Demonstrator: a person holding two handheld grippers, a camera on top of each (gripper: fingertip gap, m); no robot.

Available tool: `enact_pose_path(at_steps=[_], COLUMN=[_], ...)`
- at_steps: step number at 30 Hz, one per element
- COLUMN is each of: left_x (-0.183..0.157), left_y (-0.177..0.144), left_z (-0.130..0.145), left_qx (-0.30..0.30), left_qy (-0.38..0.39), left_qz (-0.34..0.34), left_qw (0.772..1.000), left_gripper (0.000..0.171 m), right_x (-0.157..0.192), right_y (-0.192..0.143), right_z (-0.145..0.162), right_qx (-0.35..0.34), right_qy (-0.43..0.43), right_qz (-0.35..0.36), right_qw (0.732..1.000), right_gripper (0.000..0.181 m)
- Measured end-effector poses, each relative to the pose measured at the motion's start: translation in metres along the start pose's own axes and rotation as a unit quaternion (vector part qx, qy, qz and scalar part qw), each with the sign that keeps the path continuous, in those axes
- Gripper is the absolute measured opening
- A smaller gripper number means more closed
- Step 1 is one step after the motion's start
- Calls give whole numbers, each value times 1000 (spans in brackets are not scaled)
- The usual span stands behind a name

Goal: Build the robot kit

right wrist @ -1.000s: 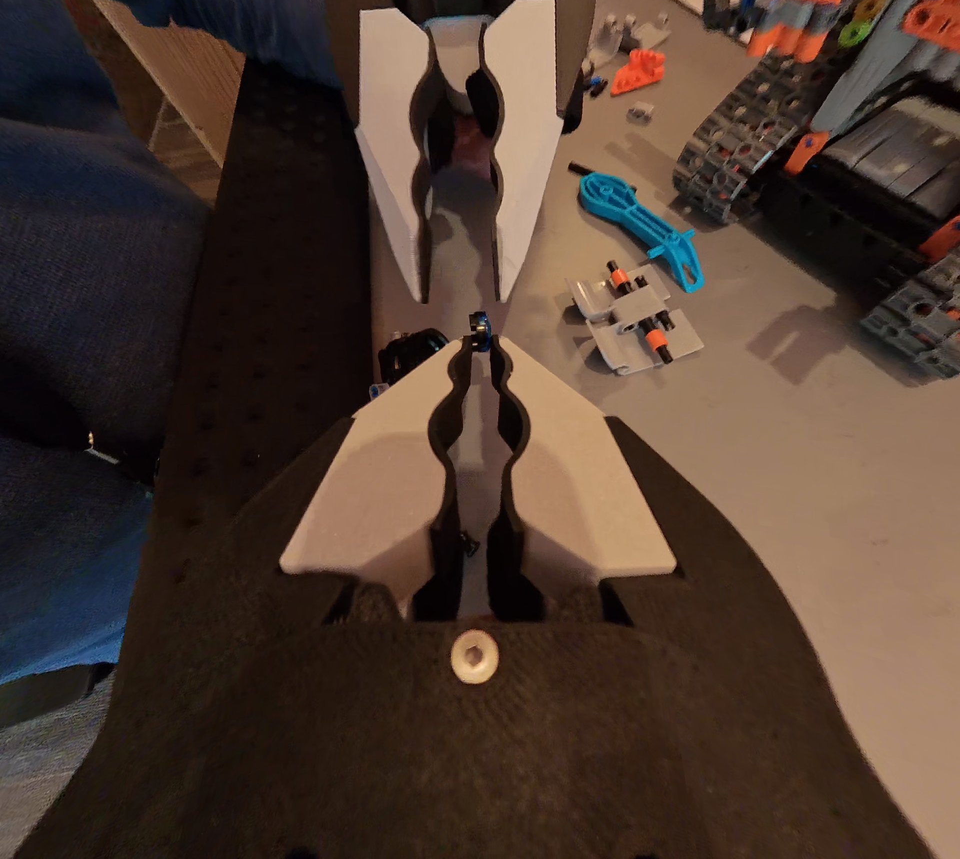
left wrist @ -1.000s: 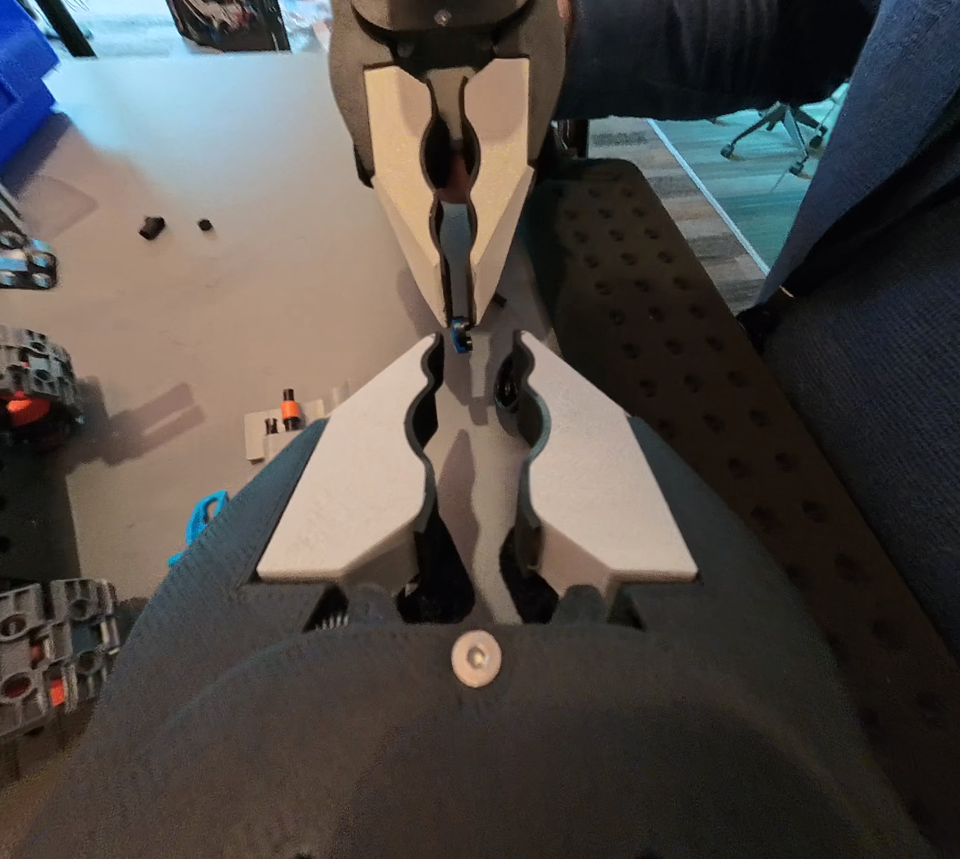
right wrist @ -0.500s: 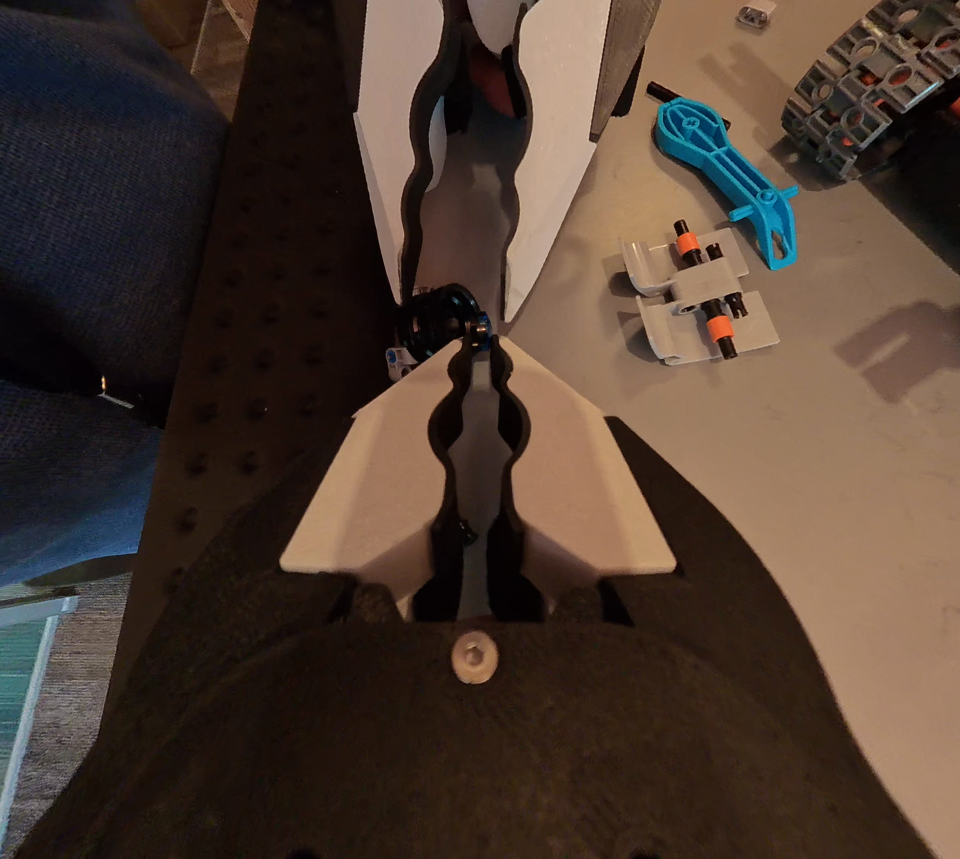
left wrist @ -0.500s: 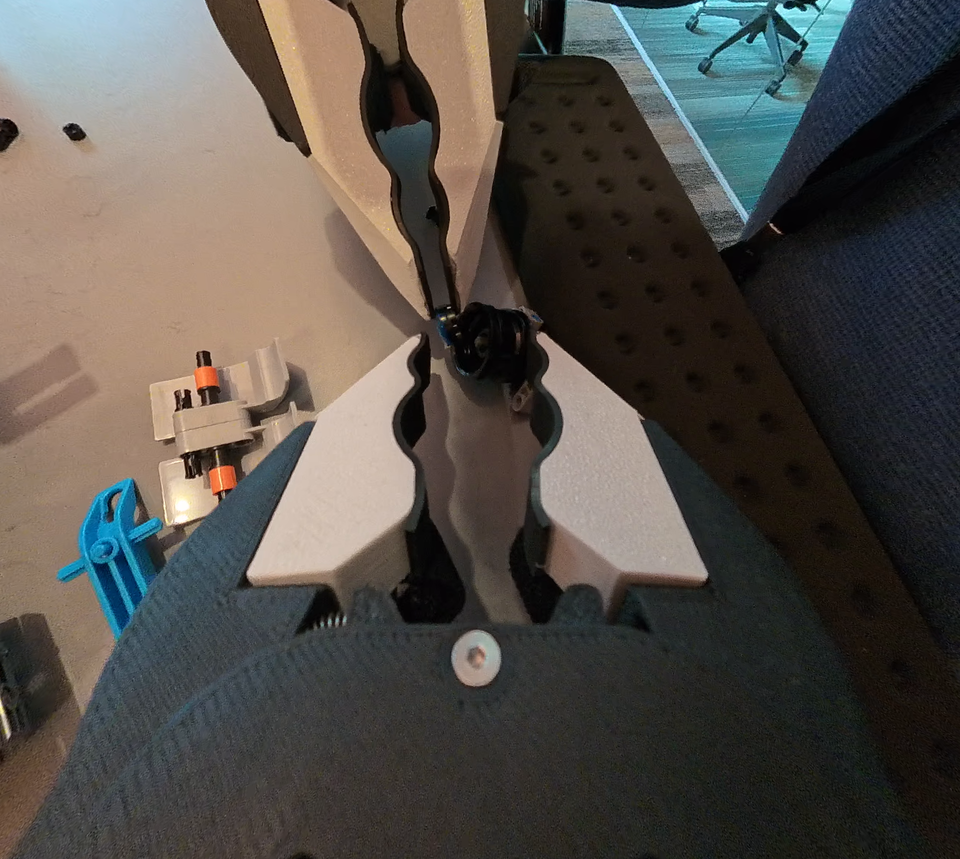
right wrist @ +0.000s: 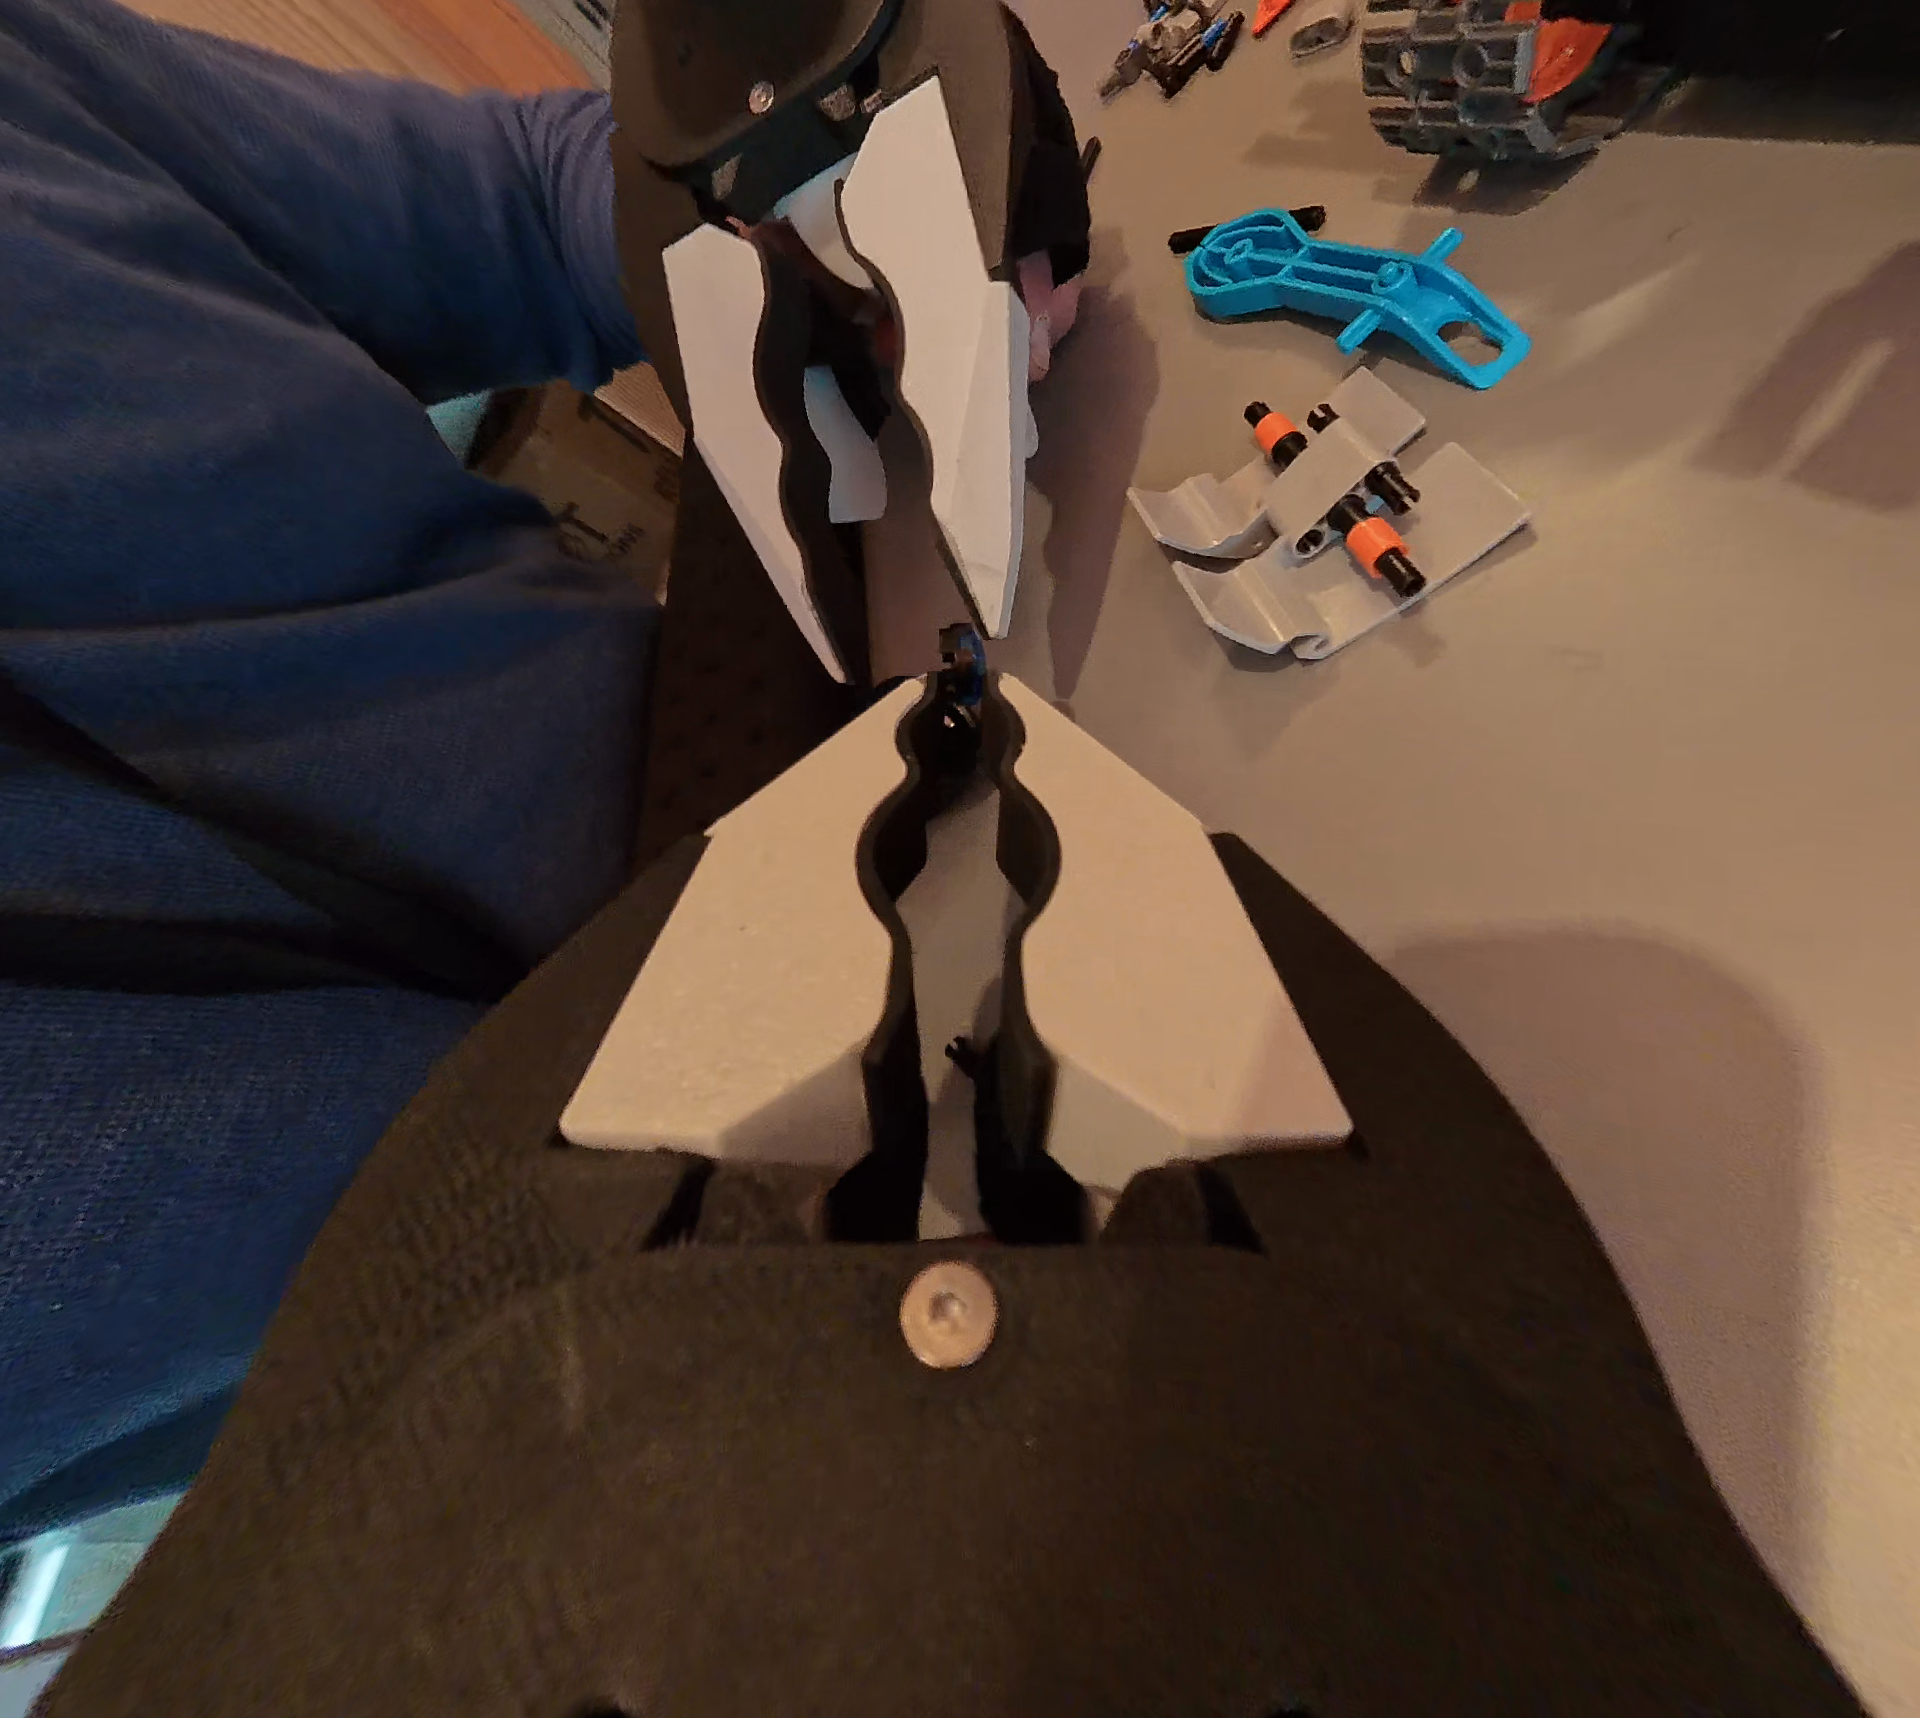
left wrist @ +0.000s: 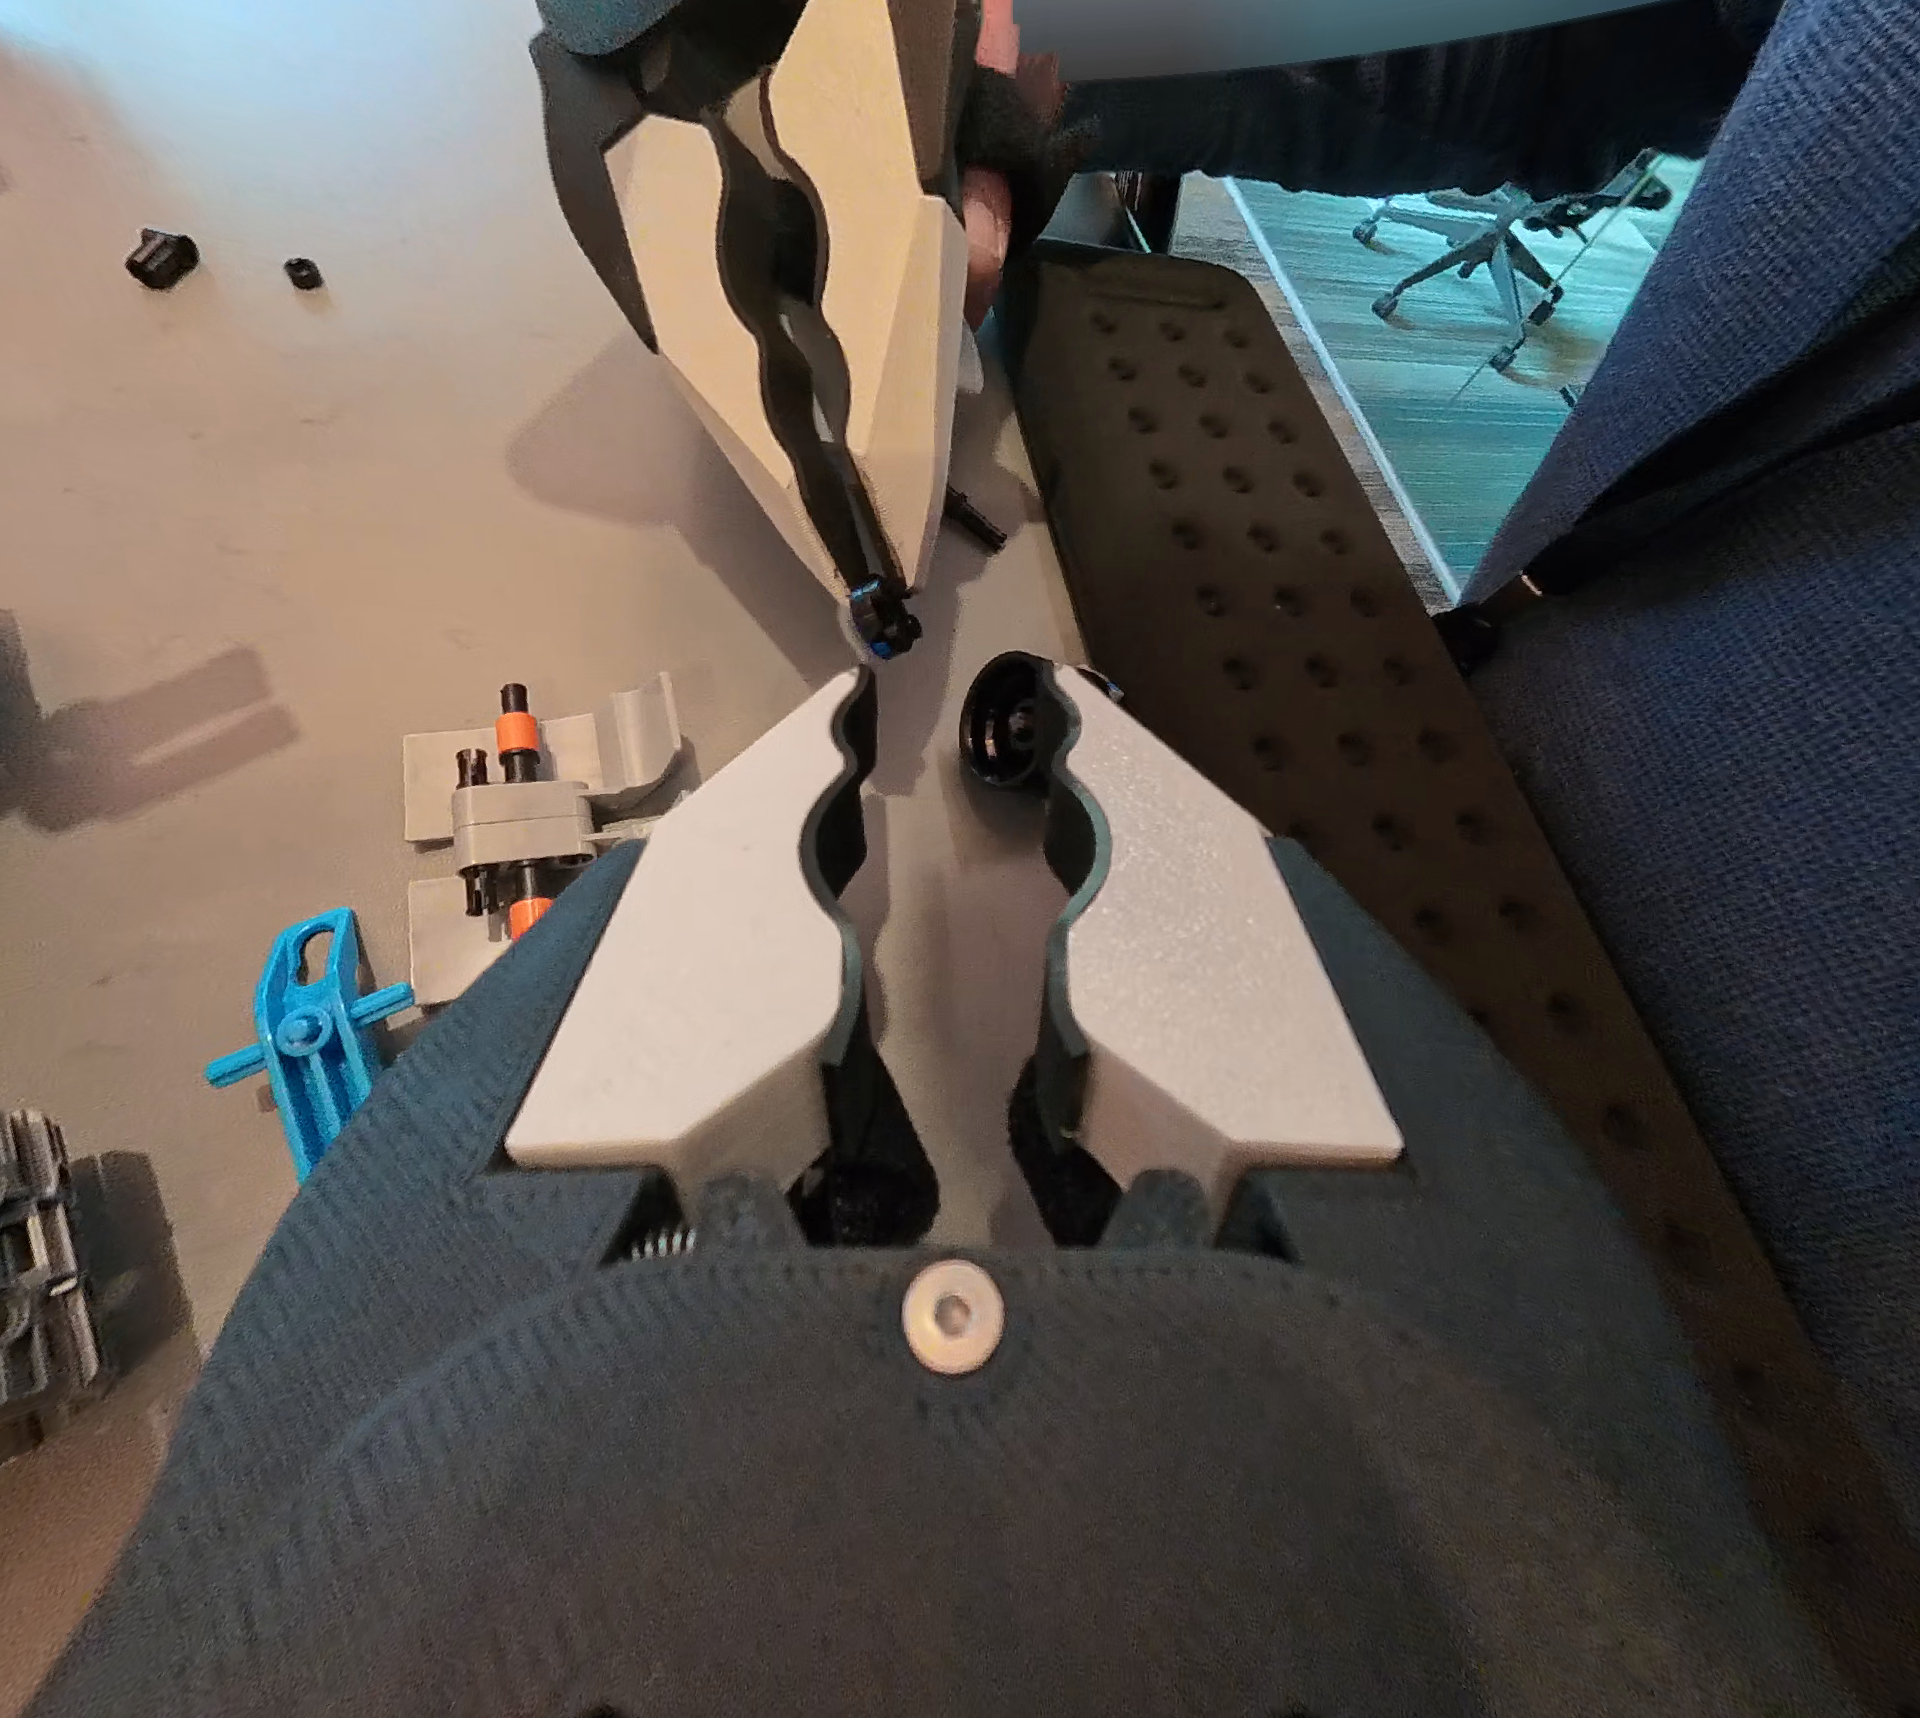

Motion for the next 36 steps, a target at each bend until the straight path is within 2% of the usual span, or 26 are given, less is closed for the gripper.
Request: enact_pose_path(at_steps=[9, 14, 25, 32, 36], left_x=[-2, -3, -3, -4, -9], left_y=[2, 3, 7, 10, 12], left_z=[8, 9, 12, 11, 11], left_qx=[36, 43, 57, 60, 59], left_qy=[15, 16, 25, 29, 38], left_qz=[2, 6, 1, -3, 6], left_qw=[999, 999, 998, 998, 998], left_gripper=[41, 42, 41, 38, 29], right_x=[-4, -4, 5, 12, 15], right_y=[-1, 0, 11, 19, 21], right_z=[1, 2, 6, 7, 6], right_qx=[1, 9, 86, 161, 184], right_qy=[27, 23, -61, -147, -186], right_qz=[-4, 2, 38, 48, 43], right_qw=[1000, 1000, 994, 975, 964], right_gripper=[4, 4, 4, 4, 4])
Point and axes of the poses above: each gripper's, where its closed fingertips meet, y out along the fingers, z out of its underside, x = y × z across the jaws, the point moved 6 cm from there along -y, back along the fingers, and after that the axes turned 10 degrees about -y, right-handed, at the moved point
